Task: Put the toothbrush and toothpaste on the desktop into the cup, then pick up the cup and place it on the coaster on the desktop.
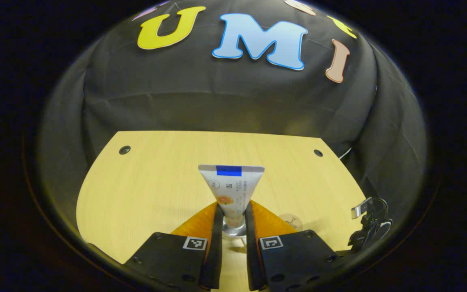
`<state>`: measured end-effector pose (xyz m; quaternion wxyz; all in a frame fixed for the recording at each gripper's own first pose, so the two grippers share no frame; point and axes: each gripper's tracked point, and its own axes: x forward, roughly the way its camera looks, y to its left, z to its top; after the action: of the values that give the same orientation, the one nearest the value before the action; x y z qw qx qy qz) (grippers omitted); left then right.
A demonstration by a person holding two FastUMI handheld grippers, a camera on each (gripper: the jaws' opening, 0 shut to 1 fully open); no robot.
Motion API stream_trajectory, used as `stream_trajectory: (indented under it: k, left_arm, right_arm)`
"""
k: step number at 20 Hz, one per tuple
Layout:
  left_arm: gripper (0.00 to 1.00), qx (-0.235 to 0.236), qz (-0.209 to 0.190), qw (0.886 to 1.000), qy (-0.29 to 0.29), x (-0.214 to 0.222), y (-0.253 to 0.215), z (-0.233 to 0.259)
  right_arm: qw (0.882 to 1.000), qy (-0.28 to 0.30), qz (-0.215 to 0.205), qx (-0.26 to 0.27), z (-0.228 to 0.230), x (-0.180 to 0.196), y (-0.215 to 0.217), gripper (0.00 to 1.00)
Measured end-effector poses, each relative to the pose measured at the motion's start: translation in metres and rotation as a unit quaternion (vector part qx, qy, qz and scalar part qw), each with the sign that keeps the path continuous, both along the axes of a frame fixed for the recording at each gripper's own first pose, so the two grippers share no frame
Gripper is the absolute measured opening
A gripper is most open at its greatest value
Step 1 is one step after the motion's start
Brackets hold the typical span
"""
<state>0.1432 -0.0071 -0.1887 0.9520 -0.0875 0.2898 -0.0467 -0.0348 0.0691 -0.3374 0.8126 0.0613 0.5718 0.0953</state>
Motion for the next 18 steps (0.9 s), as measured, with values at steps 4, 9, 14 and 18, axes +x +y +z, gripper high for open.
stream_trajectory:
  k: [4, 9, 14, 18]
  left_arm:
    - [0.35, 0.007, -0.006, 1.000, 0.009, -0.005, -0.002, -0.016]
    - [0.44, 0.015, -0.012, 1.000, 0.002, -0.007, -0.003, -0.014]
    - [0.41, 0.025, -0.015, 1.000, -0.007, -0.010, -0.002, -0.007]
    - [0.41, 0.011, -0.011, 1.000, -0.008, -0.015, -0.002, -0.006]
  right_arm:
    - [1.000, -0.015, -0.005, 0.011, 0.010, 0.007, 0.001, 0.02]
    - [0.998, -0.063, -0.007, 0.022, 0.047, 0.028, 0.001, 0.02]
    - [0.994, -0.100, -0.005, 0.043, 0.082, 0.054, 0.017, 0.02]
    - [0.989, -0.138, 0.003, 0.056, 0.115, 0.086, 0.034, 0.02]
